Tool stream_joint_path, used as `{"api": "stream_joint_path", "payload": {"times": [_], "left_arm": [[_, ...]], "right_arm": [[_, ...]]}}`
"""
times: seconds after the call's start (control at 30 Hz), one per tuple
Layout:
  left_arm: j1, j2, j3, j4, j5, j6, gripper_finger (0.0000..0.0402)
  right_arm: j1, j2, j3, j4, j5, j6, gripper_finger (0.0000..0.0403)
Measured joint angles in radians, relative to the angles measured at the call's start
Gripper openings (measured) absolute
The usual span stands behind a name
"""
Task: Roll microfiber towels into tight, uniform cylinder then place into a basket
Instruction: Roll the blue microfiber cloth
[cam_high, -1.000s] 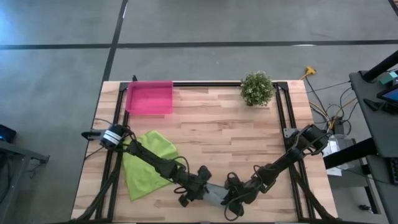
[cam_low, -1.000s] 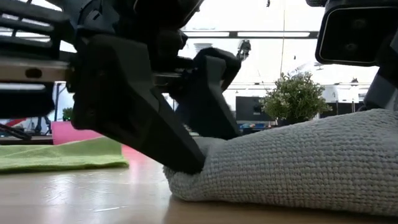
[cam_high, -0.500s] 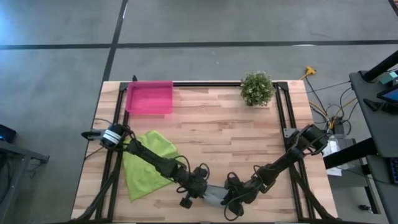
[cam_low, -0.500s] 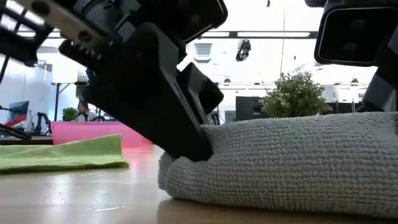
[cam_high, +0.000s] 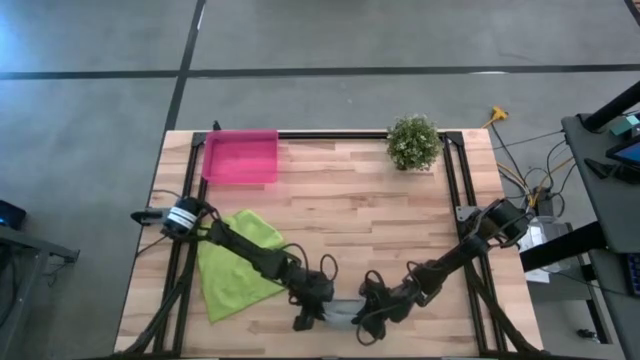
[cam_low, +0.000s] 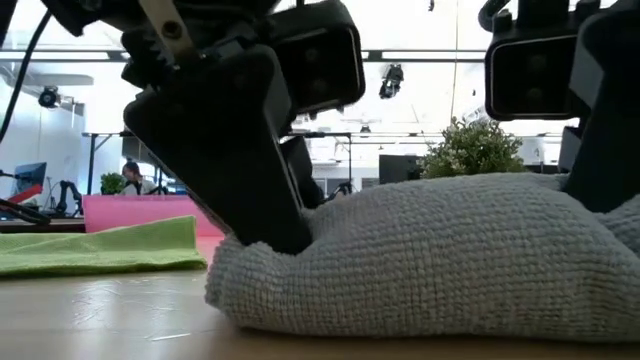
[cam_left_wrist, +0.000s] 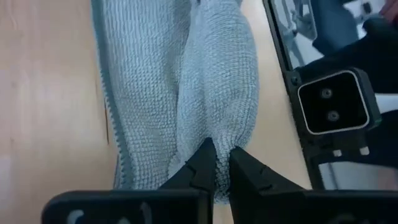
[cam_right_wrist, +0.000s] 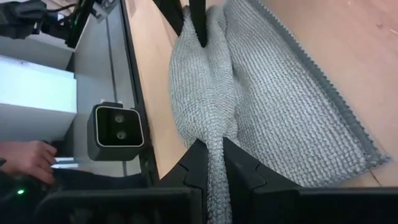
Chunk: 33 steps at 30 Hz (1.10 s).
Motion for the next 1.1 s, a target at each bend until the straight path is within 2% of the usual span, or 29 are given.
{"api": "stream_joint_path", "payload": {"times": [0.17, 0.3, 0.4, 0.5, 0.67, 0.8, 0.93, 1.1], "left_arm": [[0.0, 0.026, 0.0, 0.017, 0.014, -0.092, 0.0008], [0.006, 0.045, 0.0, 0.028, 0.023, -0.206, 0.0008], [0.01, 0.046, 0.0, 0.027, 0.03, -0.264, 0.0008], [0.018, 0.046, 0.0, 0.031, 0.075, -0.294, 0.0008], [0.036, 0.046, -0.001, 0.055, 0.138, -0.355, 0.0008], [0.047, 0.044, -0.002, 0.07, 0.177, -0.387, 0.0008], [0.059, 0.044, -0.005, 0.089, 0.204, -0.419, 0.0008], [0.065, 0.044, -0.004, 0.097, 0.226, -0.444, 0.0008]], "right_arm": [[-0.001, -0.002, 0.001, -0.026, -0.053, 0.013, 0.0023], [0.002, -0.001, 0.016, -0.046, -0.06, -0.058, 0.0025], [0.003, 0.003, 0.038, -0.08, -0.066, -0.096, 0.0046], [0.004, -0.002, 0.064, -0.131, -0.071, -0.122, 0.0084], [0.009, -0.045, 0.109, -0.286, -0.042, -0.2, 0.0152], [0.01, -0.084, 0.137, -0.406, -0.027, -0.301, 0.0185], [0.015, -0.109, 0.161, -0.456, 0.005, -0.388, 0.0193], [0.024, -0.139, 0.198, -0.498, 0.113, -0.493, 0.0187]]}}
